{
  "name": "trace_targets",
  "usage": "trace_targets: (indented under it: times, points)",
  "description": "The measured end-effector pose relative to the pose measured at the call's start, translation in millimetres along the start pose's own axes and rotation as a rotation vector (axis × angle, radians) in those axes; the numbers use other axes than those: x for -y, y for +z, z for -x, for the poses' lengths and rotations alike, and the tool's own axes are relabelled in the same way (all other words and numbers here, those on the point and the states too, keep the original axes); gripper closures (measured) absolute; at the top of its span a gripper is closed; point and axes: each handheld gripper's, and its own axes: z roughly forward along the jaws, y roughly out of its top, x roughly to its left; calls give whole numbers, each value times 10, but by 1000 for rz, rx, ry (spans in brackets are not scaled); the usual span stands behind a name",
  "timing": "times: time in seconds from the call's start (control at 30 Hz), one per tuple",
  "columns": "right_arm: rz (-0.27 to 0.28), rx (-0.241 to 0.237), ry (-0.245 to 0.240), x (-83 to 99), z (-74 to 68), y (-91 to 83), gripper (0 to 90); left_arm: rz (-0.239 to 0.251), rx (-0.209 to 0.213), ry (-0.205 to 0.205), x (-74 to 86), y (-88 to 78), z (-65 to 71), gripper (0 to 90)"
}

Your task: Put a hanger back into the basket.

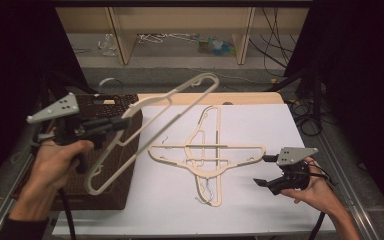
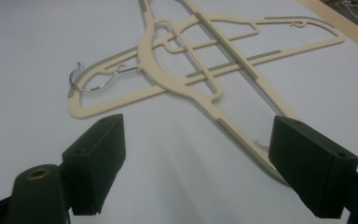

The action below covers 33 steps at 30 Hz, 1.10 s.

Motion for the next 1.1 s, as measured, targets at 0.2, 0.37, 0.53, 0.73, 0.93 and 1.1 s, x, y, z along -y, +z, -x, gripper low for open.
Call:
trace_targets:
  times: [0.2, 0.37, 0.53, 0.73, 0.93, 1.1]
  points:
    - [-4, -10, -6, 6, -19, 25, 197, 11, -152, 4, -73, -327, -349, 859]
    - [-7, -15, -7, 20, -24, 28, 197, -8, -227, 40, -4, -535, -612, 859]
    - [-30, -29, -3, 34, -35, 37, 197, -57, -300, 31, 174, -682, -865, 859]
    - [-38, -39, -12, 45, -54, 86, 198, -113, -353, 17, 347, -769, -1083, 859]
    - [-43, -47, -14, 49, -56, 88, 198, -143, -358, 11, 479, -811, -1249, 859]
    - [-51, -49, -12, 51, -51, 79, 198, -185, -373, 3, 644, -812, -1363, 859]
